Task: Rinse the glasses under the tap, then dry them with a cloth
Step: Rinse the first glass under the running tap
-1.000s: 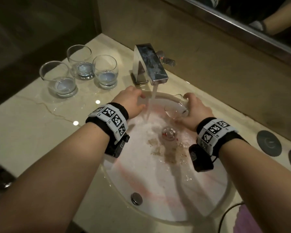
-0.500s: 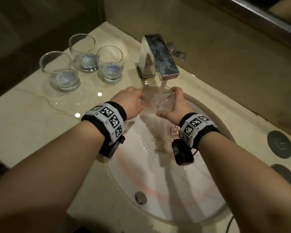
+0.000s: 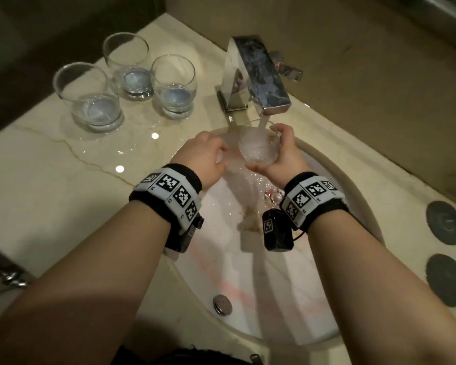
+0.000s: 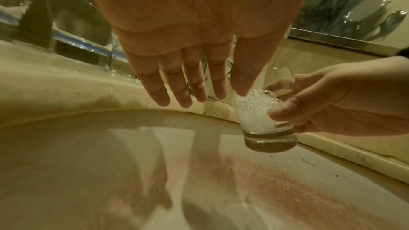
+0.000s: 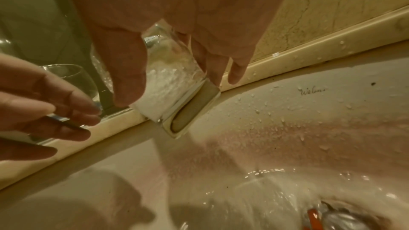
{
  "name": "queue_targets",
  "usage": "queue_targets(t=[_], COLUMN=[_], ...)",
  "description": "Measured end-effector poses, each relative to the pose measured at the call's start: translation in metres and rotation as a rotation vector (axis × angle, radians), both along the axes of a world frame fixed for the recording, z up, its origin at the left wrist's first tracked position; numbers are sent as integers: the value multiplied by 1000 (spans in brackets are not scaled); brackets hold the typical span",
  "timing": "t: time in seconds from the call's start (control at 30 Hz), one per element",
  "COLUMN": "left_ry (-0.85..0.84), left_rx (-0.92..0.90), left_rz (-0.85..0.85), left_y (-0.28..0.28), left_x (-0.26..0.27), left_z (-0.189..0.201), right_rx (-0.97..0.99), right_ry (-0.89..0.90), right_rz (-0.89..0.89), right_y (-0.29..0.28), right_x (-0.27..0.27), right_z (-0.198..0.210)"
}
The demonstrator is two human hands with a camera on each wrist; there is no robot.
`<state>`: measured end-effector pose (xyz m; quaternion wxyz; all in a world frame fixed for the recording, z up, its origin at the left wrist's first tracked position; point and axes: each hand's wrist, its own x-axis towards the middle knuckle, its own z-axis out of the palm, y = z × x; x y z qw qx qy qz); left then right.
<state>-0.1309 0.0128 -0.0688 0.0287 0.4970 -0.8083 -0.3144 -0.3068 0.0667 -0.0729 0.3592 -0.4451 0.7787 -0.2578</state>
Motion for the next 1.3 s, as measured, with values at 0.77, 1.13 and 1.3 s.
queue_targets(t=[0.77,1.13,1.3], left_ry=[56,26,225], left_rx=[34,7,119], left_rz=[75,-18,72], left_y=[1,30,36], left_x=[-10,-19,-20], left_z=[-4,9,5], right_rx=[-79,400,410], right_ry=[-197,804,839], right_rz=[-68,408,473], right_y=[16,32,34], right_x=[-20,-31,-31], right_z=[-3,57,70])
